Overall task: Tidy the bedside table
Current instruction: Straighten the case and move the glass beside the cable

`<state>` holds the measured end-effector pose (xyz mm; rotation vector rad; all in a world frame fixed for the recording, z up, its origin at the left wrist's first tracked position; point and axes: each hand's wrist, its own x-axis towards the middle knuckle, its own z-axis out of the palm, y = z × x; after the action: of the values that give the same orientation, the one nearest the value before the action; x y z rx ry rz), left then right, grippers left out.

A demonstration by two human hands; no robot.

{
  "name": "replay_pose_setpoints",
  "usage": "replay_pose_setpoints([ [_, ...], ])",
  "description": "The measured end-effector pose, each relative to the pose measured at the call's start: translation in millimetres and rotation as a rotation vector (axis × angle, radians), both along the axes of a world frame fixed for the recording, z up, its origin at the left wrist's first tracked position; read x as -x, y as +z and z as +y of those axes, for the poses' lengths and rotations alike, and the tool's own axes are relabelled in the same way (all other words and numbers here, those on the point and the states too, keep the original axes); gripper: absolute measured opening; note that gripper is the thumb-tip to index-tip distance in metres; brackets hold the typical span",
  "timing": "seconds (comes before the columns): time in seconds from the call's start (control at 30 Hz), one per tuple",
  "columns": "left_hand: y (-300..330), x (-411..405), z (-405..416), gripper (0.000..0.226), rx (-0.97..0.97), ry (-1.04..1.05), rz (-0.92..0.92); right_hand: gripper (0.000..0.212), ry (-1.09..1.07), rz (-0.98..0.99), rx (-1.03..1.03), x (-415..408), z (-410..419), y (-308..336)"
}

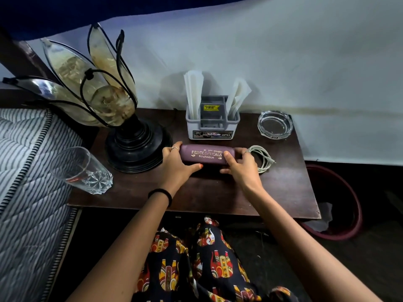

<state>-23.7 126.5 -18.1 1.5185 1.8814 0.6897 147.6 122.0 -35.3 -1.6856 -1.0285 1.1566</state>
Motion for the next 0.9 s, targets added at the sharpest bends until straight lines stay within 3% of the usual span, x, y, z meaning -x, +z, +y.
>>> replay_pose_setpoints([
  [0.23, -4, -2, 9, 0.085, 0.007, -0.017, 0.024, 0.046, 0.064, -0.282, 0.042, -6, 11, 4],
  [0.7, -4, 0, -12, 0.089, -0.007, 0.023, -0.045, 0.045, 0.057, -0.301, 0.021, -1, 0, 10],
  [0.9, 10, 30, -67, 0.067, 0.019, 0.169, -0.053, 0.031, 0.145, -0.274, -0.074, 32, -21, 38],
])
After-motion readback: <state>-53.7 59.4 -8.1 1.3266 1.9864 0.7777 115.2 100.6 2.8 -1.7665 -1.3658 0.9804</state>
